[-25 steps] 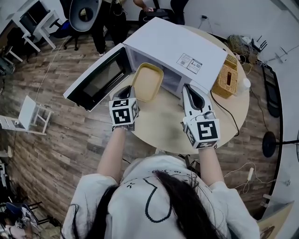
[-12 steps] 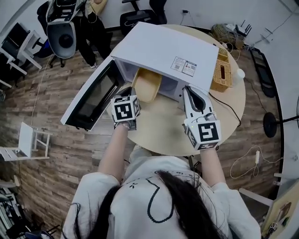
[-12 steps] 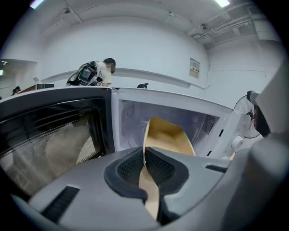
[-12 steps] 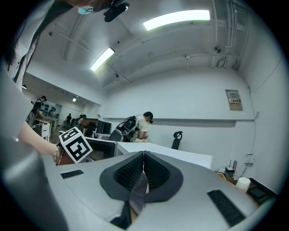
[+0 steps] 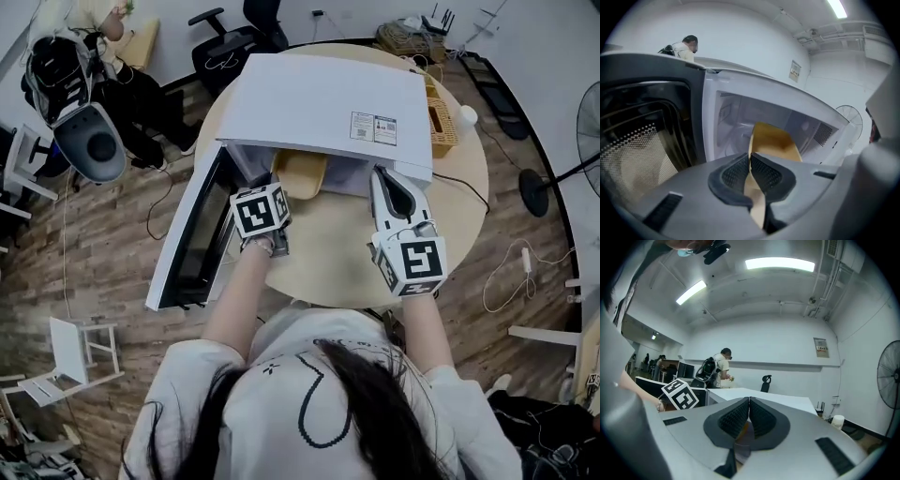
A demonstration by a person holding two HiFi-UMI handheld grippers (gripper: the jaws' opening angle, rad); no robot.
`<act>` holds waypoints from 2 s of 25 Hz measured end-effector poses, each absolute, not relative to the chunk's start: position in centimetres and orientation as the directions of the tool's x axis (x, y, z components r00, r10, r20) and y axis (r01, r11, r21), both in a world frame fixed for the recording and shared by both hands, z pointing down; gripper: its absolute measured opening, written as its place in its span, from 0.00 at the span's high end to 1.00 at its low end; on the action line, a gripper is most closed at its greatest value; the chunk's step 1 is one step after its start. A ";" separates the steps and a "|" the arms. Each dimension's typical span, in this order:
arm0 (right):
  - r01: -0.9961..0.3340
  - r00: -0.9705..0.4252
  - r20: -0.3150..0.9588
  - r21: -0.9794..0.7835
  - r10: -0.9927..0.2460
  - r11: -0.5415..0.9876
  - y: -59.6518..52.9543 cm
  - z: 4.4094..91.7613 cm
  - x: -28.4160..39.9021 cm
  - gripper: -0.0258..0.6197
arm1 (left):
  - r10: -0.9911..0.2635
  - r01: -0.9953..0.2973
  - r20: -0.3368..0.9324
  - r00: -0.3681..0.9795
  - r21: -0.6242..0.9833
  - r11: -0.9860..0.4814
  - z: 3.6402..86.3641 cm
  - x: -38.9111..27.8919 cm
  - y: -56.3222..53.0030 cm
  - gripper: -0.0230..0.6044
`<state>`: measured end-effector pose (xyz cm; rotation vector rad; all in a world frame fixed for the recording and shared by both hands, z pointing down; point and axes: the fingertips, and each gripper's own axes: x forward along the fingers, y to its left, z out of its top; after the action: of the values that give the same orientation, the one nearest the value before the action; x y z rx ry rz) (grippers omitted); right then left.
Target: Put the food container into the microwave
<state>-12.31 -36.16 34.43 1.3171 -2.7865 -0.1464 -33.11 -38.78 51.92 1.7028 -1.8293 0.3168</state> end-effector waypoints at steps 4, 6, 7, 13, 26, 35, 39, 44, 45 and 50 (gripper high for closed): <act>-0.801 -0.592 0.027 0.092 -0.806 0.592 -35.9 35.2 -12.8 0.92 | -0.819 -0.957 0.570 0.065 0.269 0.111 52.5 -33.1 -40.4 0.93; -0.816 -0.572 0.035 0.078 -0.820 0.572 -35.9 35.6 -12.8 0.92 | -0.814 -0.957 0.577 0.063 0.267 0.115 52.6 -33.3 -41.0 0.93; -0.824 -0.561 0.038 0.074 -0.827 0.562 -36.0 35.8 -12.7 0.92 | -0.812 -0.957 0.580 0.059 0.264 0.119 52.7 -33.2 -41.3 0.93; -0.848 -0.519 0.063 0.084 -0.852 0.523 -35.5 36.7 -12.2 0.92 | -0.814 -0.950 0.580 0.031 0.269 0.156 53.5 -32.7 -43.3 0.93; -0.882 -0.457 0.106 0.073 -0.883 0.466 -34.7 39.0 -10.1 0.92 | -0.812 -0.911 0.583 -0.009 0.330 0.247 55.0 -32.3 -46.3 0.93; -0.888 -0.441 0.114 0.085 -0.890 0.451 -33.9 39.0 -10.2 0.92 | -0.838 -0.902 0.545 -0.012 0.356 0.245 54.3 -32.5 -46.3 0.92; -0.896 -0.426 0.108 0.082 -0.898 0.435 -33.4 38.7 -10.2 0.91 | -0.857 -0.909 0.514 0.023 0.368 0.197 53.7 -32.1 -46.1 0.82; -0.898 -0.425 0.094 0.083 -0.900 0.433 -32.4 38.1 -10.3 0.92 | -0.880 -0.921 0.471 0.056 0.365 0.137 52.6 -31.1 -45.3 0.77; -0.896 -0.429 0.092 0.084 -0.898 0.437 -32.2 38.1 -10.5 0.92 | -0.884 -0.924 0.464 0.058 0.360 0.128 52.3 -31.0 -45.0 0.76; -0.877 -0.464 0.091 0.089 -0.881 0.471 -31.2 37.5 -11.1 0.92 | -0.908 -0.939 0.419 0.029 0.323 0.119 50.5 -31.6 -43.1 0.76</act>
<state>-11.10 -31.18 37.50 1.5533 -2.5862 -0.0448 -31.60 -43.07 50.46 1.7837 -1.8728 0.0766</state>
